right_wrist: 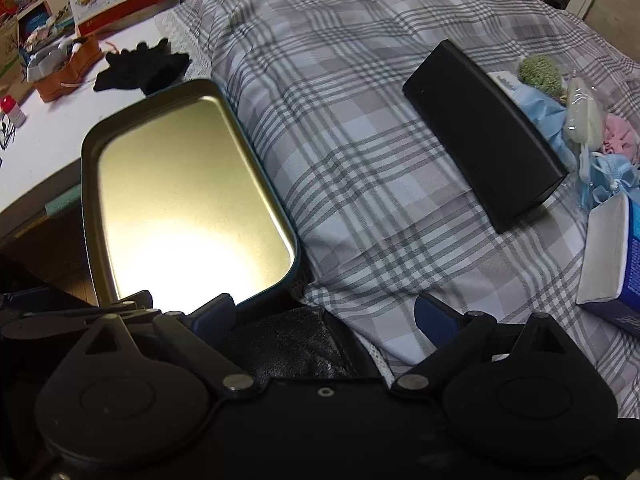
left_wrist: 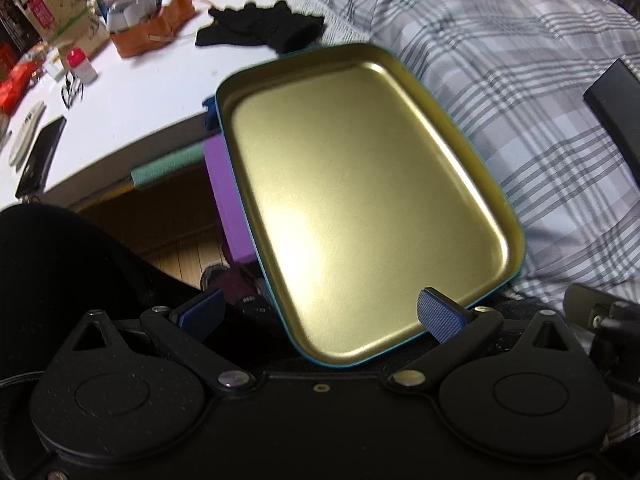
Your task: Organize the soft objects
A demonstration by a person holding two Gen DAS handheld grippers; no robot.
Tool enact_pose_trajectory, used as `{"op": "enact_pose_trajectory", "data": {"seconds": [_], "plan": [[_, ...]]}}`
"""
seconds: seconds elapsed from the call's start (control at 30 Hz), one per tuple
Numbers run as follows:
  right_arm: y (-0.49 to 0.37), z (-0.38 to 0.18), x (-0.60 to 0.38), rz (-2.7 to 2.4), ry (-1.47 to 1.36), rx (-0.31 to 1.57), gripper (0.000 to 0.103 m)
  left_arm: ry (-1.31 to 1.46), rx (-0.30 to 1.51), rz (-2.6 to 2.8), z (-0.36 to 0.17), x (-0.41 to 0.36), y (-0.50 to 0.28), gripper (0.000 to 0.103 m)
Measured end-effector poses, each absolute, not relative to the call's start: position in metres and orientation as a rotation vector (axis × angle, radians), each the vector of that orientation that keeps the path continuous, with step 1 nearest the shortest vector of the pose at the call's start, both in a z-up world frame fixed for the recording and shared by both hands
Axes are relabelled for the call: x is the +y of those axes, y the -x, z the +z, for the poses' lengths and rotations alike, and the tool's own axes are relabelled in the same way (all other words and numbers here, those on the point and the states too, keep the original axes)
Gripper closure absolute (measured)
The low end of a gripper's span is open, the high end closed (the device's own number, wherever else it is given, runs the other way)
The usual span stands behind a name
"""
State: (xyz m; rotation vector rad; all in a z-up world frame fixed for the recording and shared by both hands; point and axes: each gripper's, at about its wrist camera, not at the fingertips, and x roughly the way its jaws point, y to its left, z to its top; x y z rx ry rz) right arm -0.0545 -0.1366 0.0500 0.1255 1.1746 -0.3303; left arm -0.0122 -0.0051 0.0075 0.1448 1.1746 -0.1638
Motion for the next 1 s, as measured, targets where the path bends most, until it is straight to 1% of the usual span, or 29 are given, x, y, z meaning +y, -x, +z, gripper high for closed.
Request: {"op": "enact_pose_trajectory", "data": {"seconds": [0.1, 0.17, 0.33, 0.5, 0.63, 0.87, 1.0], "plan": [[0.061, 0.067, -0.152, -0.350, -0.149, 1.122, 0.006, -0.109, 1.166, -0.217, 0.018, -0.011, 0.012, 0.004], [0.067, 0.080, -0.168, -0.383, -0.166, 1.080, 0.004, -0.104, 1.145, -0.265, 0.028, -0.020, 0.012, 0.004], [0.090, 0.113, -0.232, -0.545, -0.226, 0.957, 0.002, -0.195, 1.065, -0.360, 0.053, -0.060, 0.019, 0.004], [0.119, 0.129, -0.311, -0.762, -0.302, 0.877, 0.002, -0.274, 1.020, -0.457, 0.071, -0.103, 0.024, 0.003], [0.141, 0.130, -0.371, -0.895, -0.383, 0.833, 0.003, -0.328, 0.981, -0.524, 0.081, -0.134, 0.031, 0.003], [0.158, 0.118, -0.456, -1.158, -0.581, 0.741, 0.001, -0.383, 0.918, -0.652, 0.093, -0.187, 0.038, 0.004], [0.149, 0.106, -0.489, -1.121, -0.638, 0.740, 0.002, -0.388, 0.927, -0.686, 0.096, -0.217, 0.030, 0.004]]}}
